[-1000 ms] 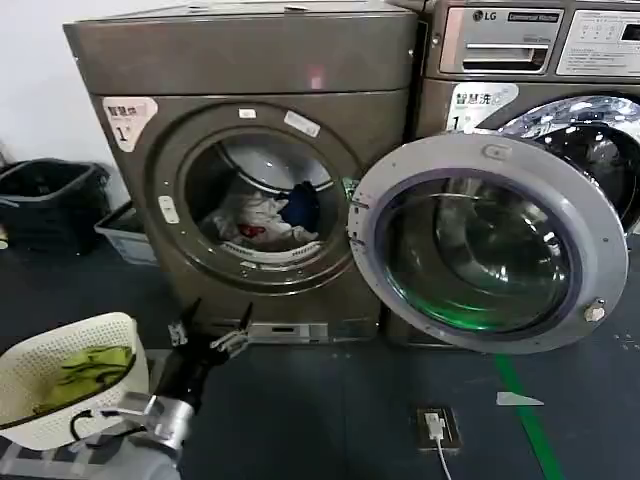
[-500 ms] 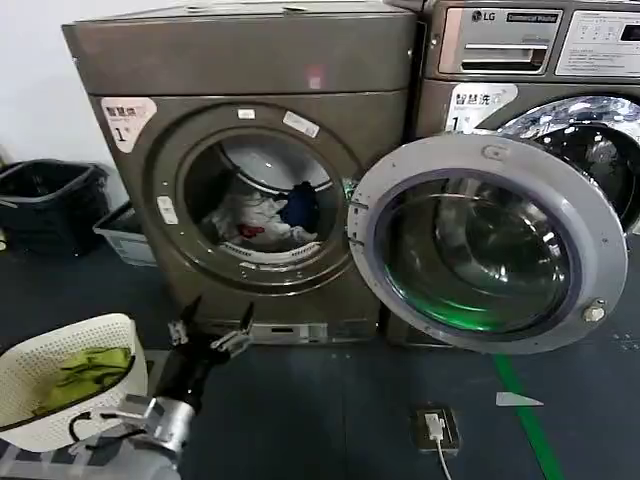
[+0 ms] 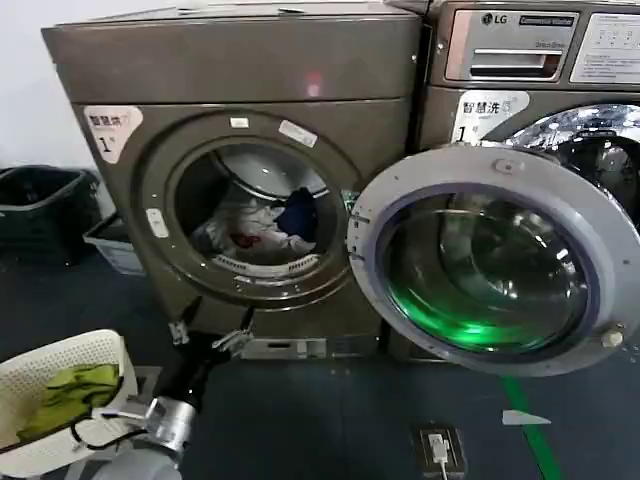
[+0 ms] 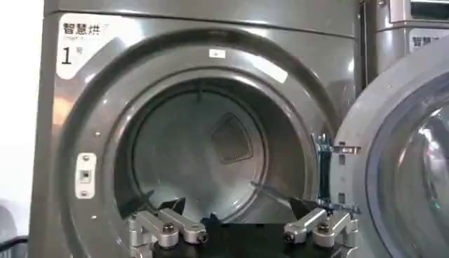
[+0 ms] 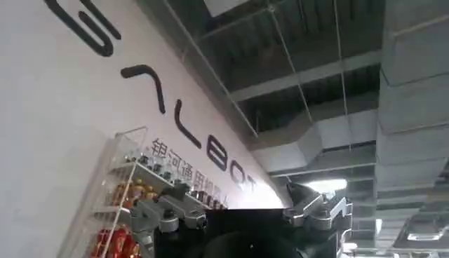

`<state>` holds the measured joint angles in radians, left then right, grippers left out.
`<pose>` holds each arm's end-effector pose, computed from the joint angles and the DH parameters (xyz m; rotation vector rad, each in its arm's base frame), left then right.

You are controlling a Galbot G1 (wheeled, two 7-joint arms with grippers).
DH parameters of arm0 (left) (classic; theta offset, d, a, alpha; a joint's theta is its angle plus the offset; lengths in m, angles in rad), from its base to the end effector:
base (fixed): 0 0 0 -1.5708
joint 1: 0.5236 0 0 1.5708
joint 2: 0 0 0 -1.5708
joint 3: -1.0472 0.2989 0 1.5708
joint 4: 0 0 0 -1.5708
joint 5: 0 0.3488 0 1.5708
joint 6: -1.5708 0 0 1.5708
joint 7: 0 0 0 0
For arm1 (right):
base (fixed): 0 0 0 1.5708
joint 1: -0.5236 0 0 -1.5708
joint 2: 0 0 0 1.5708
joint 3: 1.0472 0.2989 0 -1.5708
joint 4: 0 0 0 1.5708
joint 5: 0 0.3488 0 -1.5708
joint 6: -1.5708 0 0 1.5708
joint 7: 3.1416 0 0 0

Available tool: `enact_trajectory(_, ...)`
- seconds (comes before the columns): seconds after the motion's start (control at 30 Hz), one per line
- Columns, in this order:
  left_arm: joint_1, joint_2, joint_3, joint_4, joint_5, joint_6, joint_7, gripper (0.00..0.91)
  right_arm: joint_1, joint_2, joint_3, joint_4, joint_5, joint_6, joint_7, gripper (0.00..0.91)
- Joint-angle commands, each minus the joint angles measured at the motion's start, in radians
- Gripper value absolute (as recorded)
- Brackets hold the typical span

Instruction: Grasp the clothes from the dryer.

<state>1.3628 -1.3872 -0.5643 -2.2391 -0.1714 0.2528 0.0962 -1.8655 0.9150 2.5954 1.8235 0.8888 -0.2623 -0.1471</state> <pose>0.2354 0.0261 -0.1603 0.2662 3.0343 0.0412 -0.1015 -0.3639 0.1272 1.2755 2.1792 -0.6008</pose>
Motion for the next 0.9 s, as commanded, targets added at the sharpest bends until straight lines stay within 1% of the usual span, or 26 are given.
enact_trajectory(0.03, -0.001, -0.001, 0.000, 0.002, 0.000, -0.001, 0.000, 0.907, 0.001, -0.001, 0.001, 0.000, 0.000, 0.002, -0.001, 0.907)
enact_trajectory(0.9, -0.018, -0.013, 0.014, 0.032, 0.017, -0.011, 0.001, 0.907, 0.013, -0.006, -0.009, -0.005, -0.022, 0.001, -0.009, 0.907)
